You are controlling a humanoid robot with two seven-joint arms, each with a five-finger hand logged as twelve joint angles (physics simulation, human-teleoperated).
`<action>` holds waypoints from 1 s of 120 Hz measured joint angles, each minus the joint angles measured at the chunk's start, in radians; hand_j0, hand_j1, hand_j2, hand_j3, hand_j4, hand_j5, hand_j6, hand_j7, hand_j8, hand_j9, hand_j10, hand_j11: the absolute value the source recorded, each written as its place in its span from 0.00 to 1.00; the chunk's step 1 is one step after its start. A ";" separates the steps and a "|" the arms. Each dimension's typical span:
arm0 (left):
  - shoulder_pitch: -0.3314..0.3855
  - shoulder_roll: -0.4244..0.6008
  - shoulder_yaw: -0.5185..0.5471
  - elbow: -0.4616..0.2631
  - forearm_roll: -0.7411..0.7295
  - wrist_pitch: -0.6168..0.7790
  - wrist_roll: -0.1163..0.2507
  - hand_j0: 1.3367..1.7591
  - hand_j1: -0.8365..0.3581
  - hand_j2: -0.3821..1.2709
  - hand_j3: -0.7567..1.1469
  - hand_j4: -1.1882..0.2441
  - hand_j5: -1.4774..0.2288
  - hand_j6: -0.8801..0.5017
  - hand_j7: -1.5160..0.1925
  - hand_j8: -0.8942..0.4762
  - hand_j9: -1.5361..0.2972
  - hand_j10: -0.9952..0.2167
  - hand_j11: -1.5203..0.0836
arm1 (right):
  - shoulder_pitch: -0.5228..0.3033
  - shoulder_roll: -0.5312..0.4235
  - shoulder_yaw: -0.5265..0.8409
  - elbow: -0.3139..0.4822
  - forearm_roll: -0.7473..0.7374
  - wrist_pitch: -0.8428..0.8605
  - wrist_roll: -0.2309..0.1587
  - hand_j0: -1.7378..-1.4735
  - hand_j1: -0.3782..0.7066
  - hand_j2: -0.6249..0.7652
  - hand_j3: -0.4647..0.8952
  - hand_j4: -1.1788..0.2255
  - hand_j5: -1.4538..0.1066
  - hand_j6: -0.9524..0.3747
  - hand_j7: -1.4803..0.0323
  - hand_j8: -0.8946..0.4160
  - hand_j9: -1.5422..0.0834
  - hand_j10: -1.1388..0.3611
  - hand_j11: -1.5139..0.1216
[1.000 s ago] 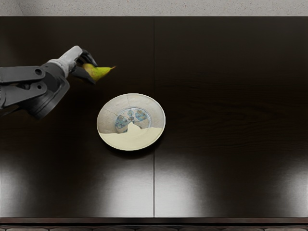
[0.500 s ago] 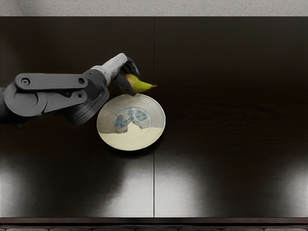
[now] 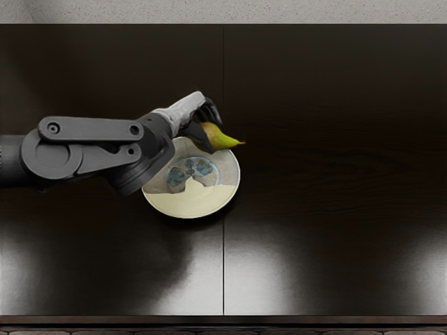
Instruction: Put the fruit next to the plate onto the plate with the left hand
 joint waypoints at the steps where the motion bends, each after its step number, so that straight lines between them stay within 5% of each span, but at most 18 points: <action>1: 0.000 0.000 0.000 0.000 0.000 0.000 0.000 0.76 0.41 0.58 0.40 0.36 0.24 0.36 0.30 0.43 0.30 0.45 0.35 | 0.000 0.000 0.000 0.000 0.000 0.000 0.000 0.30 0.03 0.45 0.34 0.84 0.93 0.72 0.98 0.68 0.95 0.76 0.93; 33: 0.002 -0.009 0.000 -0.005 0.003 -0.001 0.000 0.76 0.44 0.54 0.40 0.39 0.31 0.32 0.36 0.39 0.35 0.43 0.40 | 0.000 0.000 0.000 0.000 0.000 0.000 0.000 0.30 0.03 0.45 0.34 0.84 0.93 0.72 0.98 0.68 0.95 0.76 0.93; 51: 0.002 -0.009 0.000 -0.004 0.008 0.001 -0.045 0.76 0.71 0.38 0.40 0.60 0.58 0.47 0.62 0.51 0.59 0.62 0.67 | 0.000 0.000 0.000 0.000 0.000 0.000 0.000 0.30 0.03 0.45 0.34 0.84 0.93 0.72 0.98 0.68 0.95 0.76 0.93; 71: 0.002 -0.009 0.000 -0.004 0.009 0.001 -0.061 0.76 0.87 0.30 0.40 0.73 0.74 0.56 0.77 0.59 0.73 0.73 0.83 | 0.000 0.000 0.000 0.000 0.000 0.000 0.000 0.30 0.03 0.45 0.34 0.84 0.93 0.72 0.98 0.68 0.95 0.76 0.93; 120: -0.007 0.028 -0.015 -0.002 0.006 -0.002 -0.076 0.76 0.98 0.24 0.40 0.82 0.85 0.63 0.87 0.64 0.82 0.81 0.93 | 0.000 0.000 0.000 0.000 0.000 0.000 0.000 0.30 0.03 0.45 0.34 0.84 0.93 0.72 0.98 0.68 0.95 0.76 0.93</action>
